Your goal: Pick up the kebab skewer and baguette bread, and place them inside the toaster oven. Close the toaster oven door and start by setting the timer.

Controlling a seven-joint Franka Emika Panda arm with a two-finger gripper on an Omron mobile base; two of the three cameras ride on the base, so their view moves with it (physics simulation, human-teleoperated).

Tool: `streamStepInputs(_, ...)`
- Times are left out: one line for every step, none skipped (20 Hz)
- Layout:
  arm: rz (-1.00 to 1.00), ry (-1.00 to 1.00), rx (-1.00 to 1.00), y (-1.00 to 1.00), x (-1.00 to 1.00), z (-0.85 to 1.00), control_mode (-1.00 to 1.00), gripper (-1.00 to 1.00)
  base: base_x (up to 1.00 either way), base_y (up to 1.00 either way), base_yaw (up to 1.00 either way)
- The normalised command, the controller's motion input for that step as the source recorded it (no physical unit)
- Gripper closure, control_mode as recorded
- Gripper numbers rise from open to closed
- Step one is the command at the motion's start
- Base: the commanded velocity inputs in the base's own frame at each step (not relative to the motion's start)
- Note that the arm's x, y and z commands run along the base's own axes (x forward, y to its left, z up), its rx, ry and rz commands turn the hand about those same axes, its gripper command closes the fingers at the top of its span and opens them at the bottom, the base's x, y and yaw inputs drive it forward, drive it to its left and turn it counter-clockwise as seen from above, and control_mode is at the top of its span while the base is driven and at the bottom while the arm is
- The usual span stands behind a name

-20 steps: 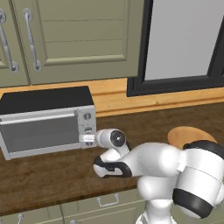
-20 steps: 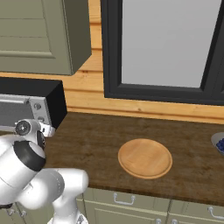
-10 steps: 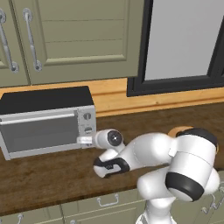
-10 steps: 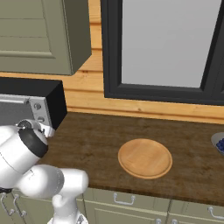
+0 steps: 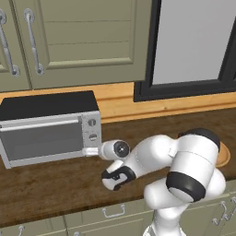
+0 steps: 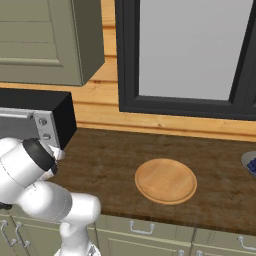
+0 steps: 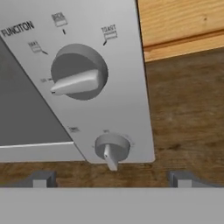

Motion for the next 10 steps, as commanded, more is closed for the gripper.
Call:
streamStepInputs(0.00,0.00,0.00,0.00,0.05,-0.18,-1.00,-1.00,0.00,0.00,0.00)
streamStepInputs(0.00,0.00,0.00,0.00,0.04,-0.14,-1.00,-1.00,0.00,0.00,0.00)
streamStepInputs(0.00,0.00,0.00,0.00,0.11,-0.12,-1.00,-1.00,0.00,0.00,0.00)
streamStepInputs(0.00,0.00,0.00,0.00,0.15,-0.09,-1.00,-1.00,0.00,0.00,0.00)
streamStepInputs(0.00,0.00,0.00,0.01,0.20,-0.08,-1.00,-1.00,0.00,0.00,0.00)
streamStepInputs(0.00,0.00,0.00,0.04,0.26,-0.09,-1.00,-1.00,0.00,0.00,0.00)
streamStepInputs(0.00,0.00,0.00,0.04,0.30,-0.06,-1.00,-1.00,0.00,0.00,0.00)
streamStepInputs(0.00,0.00,0.00,0.09,0.37,-0.13,-1.00,-1.00,0.00,0.00,0.00)
streamStepInputs(0.00,0.00,0.00,0.11,0.34,-0.13,-1.00,-1.00,0.00,0.00,0.00)
streamStepInputs(0.00,0.00,0.00,0.11,0.27,-0.11,-1.00,-1.00,0.00,0.00,0.00)
